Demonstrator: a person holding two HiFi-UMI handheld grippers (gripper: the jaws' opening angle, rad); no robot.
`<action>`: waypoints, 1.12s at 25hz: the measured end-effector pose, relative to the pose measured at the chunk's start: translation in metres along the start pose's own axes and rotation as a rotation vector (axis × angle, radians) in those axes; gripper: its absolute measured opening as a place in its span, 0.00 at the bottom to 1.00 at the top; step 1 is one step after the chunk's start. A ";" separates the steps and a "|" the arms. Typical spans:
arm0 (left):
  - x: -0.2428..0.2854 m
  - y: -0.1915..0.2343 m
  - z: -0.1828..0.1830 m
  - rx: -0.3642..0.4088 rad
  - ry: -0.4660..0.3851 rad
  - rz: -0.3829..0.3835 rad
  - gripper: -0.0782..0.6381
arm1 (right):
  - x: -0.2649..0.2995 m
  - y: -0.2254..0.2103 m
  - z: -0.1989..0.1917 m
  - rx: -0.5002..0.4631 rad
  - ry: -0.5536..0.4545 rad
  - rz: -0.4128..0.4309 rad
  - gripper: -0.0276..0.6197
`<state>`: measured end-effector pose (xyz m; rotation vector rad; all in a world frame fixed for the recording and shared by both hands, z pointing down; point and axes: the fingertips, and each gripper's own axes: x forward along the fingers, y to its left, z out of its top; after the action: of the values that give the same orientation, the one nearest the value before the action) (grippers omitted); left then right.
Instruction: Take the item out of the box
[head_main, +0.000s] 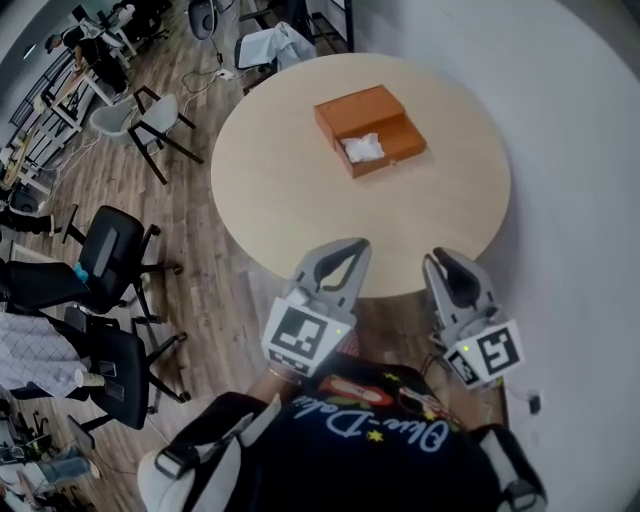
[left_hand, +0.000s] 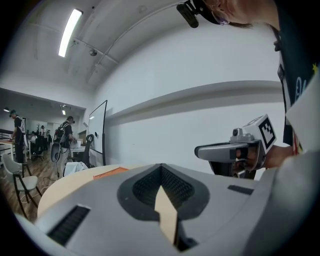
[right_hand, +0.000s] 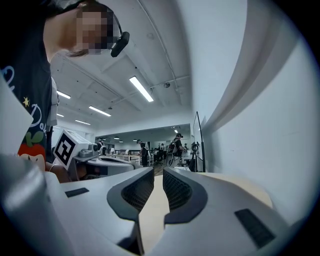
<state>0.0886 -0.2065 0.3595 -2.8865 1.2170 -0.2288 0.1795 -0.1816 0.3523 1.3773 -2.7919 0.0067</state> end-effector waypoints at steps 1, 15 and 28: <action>0.005 0.005 0.001 -0.005 -0.004 -0.003 0.09 | 0.006 -0.004 0.000 0.000 0.001 0.002 0.09; 0.062 0.096 -0.005 0.025 0.036 -0.014 0.09 | 0.117 -0.050 -0.004 -0.008 0.037 0.019 0.11; 0.087 0.162 -0.030 -0.018 0.083 0.019 0.09 | 0.204 -0.074 -0.034 -0.098 0.202 0.089 0.13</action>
<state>0.0291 -0.3806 0.3918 -2.9068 1.2650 -0.3416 0.1150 -0.3874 0.3917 1.1607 -2.6459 0.0100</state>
